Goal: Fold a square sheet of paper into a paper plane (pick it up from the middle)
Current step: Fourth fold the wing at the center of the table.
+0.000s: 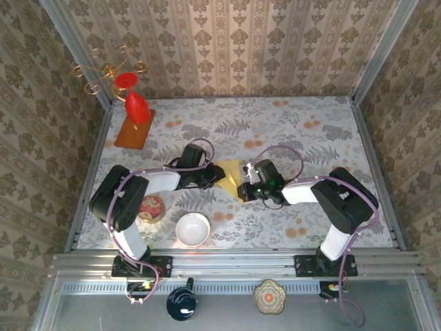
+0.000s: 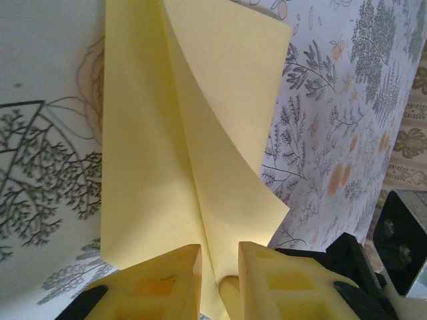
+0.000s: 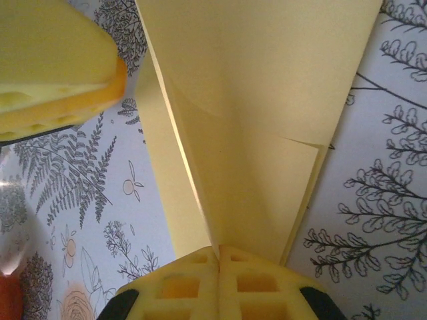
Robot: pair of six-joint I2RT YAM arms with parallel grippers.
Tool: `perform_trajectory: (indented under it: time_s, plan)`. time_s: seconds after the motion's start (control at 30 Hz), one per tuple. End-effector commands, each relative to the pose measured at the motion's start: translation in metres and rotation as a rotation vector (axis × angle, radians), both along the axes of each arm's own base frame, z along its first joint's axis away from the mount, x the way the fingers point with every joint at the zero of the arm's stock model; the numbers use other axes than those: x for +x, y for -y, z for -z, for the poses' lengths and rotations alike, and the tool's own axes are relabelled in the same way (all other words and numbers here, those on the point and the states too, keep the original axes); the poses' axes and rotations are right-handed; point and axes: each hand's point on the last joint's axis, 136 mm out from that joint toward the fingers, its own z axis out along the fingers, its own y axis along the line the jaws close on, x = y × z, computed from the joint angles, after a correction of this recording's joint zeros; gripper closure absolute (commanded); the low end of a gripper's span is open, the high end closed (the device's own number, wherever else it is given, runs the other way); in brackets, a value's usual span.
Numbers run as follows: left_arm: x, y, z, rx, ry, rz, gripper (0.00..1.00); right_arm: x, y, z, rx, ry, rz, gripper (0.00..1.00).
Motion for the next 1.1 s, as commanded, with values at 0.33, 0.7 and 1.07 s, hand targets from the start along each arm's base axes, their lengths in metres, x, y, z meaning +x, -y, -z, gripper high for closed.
perform_trajectory:
  time_s: [0.33, 0.7, 1.07]
  plan:
    - [0.008, 0.01, 0.015, 0.057, -0.003, 0.071, 0.76, -0.002, 0.006, 0.006, 0.083, -0.059, 0.007, 0.98]
    - [0.0, 0.004, 0.033, 0.148, -0.036, 0.094, 0.6, 0.0, 0.006, 0.008, 0.081, -0.065, 0.01, 0.97]
    - [-0.013, -0.013, 0.058, 0.289, -0.118, 0.088, 0.55, 0.003, 0.005, -0.008, 0.095, -0.046, 0.013, 0.82]
